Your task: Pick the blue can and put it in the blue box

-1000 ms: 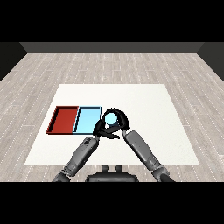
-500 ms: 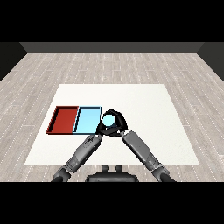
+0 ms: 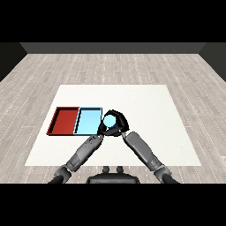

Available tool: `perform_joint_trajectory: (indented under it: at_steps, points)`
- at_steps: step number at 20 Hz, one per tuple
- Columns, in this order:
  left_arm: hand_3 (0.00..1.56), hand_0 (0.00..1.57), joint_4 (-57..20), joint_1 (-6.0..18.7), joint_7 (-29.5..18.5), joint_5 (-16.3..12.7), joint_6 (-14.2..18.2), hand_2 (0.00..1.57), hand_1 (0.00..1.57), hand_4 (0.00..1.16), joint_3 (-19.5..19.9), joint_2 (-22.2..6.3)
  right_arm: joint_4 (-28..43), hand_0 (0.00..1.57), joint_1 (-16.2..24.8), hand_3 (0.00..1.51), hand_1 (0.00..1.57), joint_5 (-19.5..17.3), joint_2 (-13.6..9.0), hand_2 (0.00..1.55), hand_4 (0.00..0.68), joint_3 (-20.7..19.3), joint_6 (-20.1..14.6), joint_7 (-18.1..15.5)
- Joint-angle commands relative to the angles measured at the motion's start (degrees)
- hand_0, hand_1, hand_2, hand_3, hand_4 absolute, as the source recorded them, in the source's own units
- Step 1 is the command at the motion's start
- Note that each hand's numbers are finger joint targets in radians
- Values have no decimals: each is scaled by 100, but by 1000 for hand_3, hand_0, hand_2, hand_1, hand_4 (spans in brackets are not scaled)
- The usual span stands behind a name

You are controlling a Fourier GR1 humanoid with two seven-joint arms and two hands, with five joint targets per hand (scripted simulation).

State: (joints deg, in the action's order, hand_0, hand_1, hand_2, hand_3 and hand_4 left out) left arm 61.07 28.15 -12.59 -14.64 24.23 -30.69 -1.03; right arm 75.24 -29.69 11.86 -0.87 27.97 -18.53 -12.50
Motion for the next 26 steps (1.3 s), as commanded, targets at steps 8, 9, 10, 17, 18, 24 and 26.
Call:
perform_joint_trajectory:
  at_steps: [8, 9, 10, 17, 18, 24, 26]
  points:
    - [570, 829, 233, 253, 417, -356, 752, 859, 829, 641, -221, 97, 324, 1468, 212, 1403, 1468, 57, 81, 1452, 576, 239, -86, 16]
    - [639, 918, -37, 164, 204, -203, 700, 890, 918, 623, -143, 96, -111, 1467, -242, 1403, 1467, 238, 81, 1452, 578, -56, 58, -14]
    - [1040, 1438, 102, 202, 132, -683, 693, 1347, 1438, 625, -106, 96, 689, 1460, 139, 1405, 1460, -8, 81, 1452, 575, 97, -190, 465]
    - [1468, 1571, 36, 115, -1153, -777, 832, 1552, 1571, 1044, 51, 100, 314, 0, 264, 0, 0, -15, 68, 0, 0, -123, 79, 424]
    - [1468, 1571, -12, 140, -1200, -828, 836, 1552, 1571, 1044, 36, 100, 332, 0, 283, 0, 0, -49, 84, 0, 0, -148, 105, 440]
    - [1461, 1571, -123, 171, -1551, -991, 652, 1550, 1571, 1112, 147, 101, 134, 0, 155, 0, 0, -132, 85, 0, 0, -366, 27, 295]
    - [1449, 1571, -345, 537, -1302, -828, 708, 1559, 1571, 1133, 305, 101, -19, 0, 103, 0, 0, -110, 13, 0, 0, -724, 152, 117]
